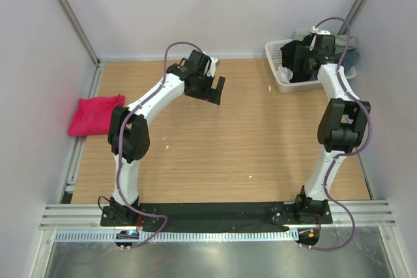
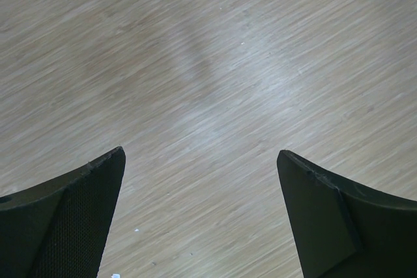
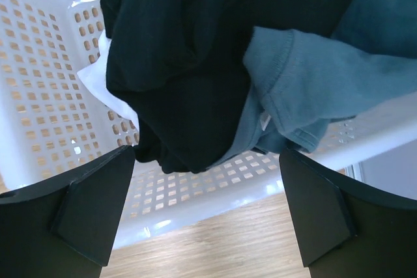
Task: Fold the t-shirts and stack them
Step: Grab the tshirt from the pile, then move the tshirt to the center of the board
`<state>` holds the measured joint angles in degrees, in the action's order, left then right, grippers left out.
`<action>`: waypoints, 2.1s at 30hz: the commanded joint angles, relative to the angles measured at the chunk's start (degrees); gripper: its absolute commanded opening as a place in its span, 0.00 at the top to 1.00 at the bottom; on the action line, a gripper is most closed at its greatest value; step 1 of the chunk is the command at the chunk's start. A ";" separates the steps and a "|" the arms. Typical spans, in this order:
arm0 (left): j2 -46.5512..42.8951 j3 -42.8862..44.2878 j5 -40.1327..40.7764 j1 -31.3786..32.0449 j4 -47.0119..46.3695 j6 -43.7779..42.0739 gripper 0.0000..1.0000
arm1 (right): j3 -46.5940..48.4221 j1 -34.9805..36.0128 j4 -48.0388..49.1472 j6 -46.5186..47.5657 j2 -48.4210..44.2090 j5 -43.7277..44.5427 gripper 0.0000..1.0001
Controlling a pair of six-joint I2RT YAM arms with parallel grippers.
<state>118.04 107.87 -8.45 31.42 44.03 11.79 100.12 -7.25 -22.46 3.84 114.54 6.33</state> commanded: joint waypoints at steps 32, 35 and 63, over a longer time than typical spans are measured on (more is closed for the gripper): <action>0.61 -1.88 5.28 -0.57 -1.75 -1.51 0.00 | 15.81 3.55 3.65 6.09 10.62 -3.61 0.94; 0.61 -1.70 5.37 -0.57 -1.93 -1.25 0.00 | 15.11 3.73 3.82 6.53 7.37 -3.34 0.99; -0.27 7.08 21.71 -4.25 -5.09 -13.28 0.00 | 44.73 10.84 3.21 0.73 -6.77 -18.01 0.99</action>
<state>119.31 111.81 7.51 28.29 41.87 2.98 142.54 -0.47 -24.21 4.89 114.10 -8.29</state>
